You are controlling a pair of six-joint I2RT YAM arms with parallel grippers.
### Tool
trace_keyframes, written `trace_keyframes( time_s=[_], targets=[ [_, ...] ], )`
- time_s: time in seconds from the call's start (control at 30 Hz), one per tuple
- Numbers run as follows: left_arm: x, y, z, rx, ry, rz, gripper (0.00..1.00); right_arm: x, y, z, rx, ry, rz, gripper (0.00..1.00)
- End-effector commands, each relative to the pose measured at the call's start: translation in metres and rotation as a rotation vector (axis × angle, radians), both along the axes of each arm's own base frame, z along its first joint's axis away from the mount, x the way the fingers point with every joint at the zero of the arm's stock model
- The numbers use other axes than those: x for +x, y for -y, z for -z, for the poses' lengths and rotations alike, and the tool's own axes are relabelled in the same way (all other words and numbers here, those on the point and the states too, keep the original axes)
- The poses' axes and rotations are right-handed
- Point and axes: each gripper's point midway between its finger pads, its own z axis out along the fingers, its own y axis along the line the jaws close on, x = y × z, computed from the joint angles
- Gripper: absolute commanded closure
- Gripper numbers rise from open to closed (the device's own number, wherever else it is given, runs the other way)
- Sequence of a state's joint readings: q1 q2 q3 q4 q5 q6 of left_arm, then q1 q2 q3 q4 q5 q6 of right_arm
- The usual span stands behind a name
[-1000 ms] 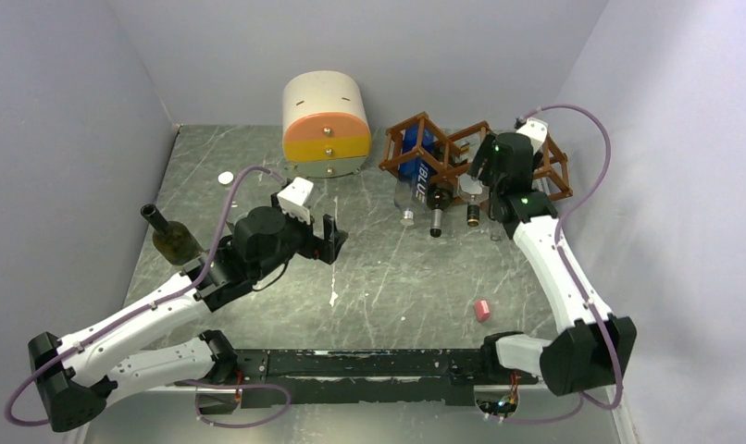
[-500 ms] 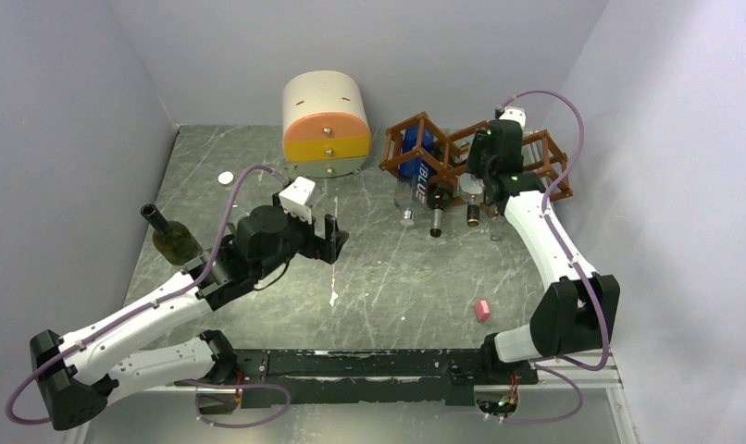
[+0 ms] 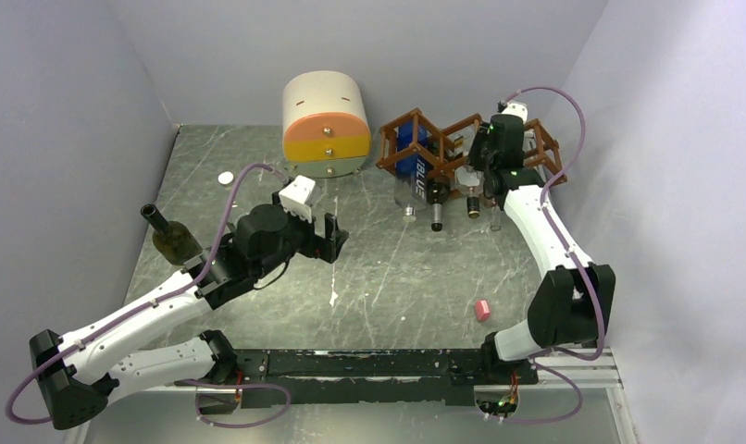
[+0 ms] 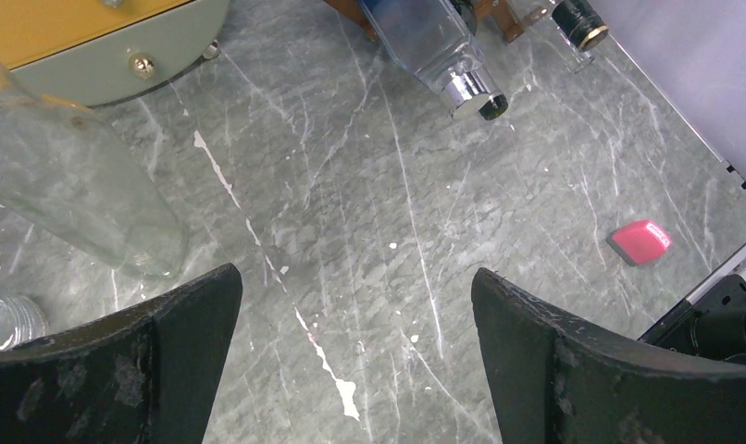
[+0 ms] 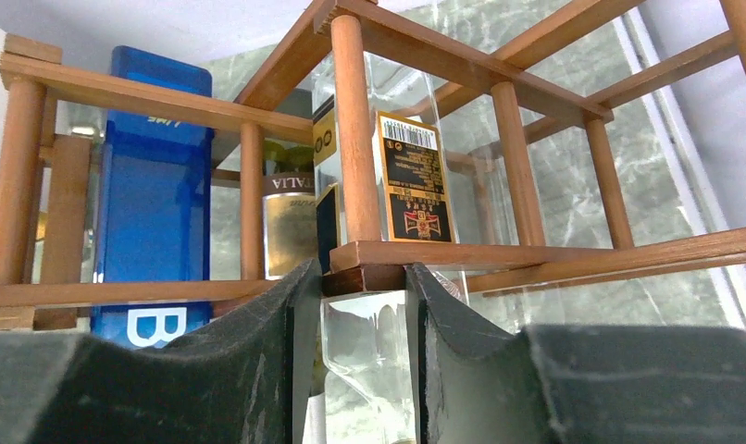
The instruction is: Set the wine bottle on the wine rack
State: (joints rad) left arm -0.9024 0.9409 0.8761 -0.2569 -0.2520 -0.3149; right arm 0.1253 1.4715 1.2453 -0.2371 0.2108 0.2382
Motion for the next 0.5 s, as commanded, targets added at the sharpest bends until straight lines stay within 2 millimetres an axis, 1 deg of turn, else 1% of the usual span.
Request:
trace_keyframes(
  time_s=[0.0, 0.13, 0.2, 0.23, 0.3, 0.37, 0.43, 0.47],
  targets=[
    [0.002, -0.002, -0.018, -0.029, 0.020, -0.026, 0.02, 0.005, -0.043, 0.028, 0.137, -0.056, -0.127, 0.68],
    [0.003, -0.005, -0.017, -0.022, 0.016, -0.047, 0.01, 0.007, -0.050, 0.031, 0.169, -0.057, -0.143, 0.68],
    [0.006, -0.009, -0.018, -0.016, 0.018, -0.071, 0.00, 0.008, -0.052, 0.027, 0.182, -0.050, -0.143, 0.66],
    [0.007, -0.011, -0.019, -0.014, 0.019, -0.083, 0.00, 0.008, -0.050, 0.023, 0.186, -0.045, -0.129, 0.62],
    [0.010, -0.015, -0.023, -0.012, 0.026, -0.111, 0.00, 0.006, -0.045, 0.008, 0.180, -0.018, -0.099, 0.50],
    [0.013, -0.020, -0.029, -0.013, 0.037, -0.140, 0.01, 0.002, -0.040, -0.012, 0.180, 0.027, -0.081, 0.41],
    [0.016, -0.026, -0.038, -0.016, 0.051, -0.168, 0.01, -0.004, -0.037, -0.031, 0.176, 0.061, -0.073, 0.36],
    [0.016, -0.029, -0.047, -0.024, 0.064, -0.184, 0.00, -0.011, -0.035, -0.041, 0.174, 0.073, -0.073, 0.35]
  ],
)
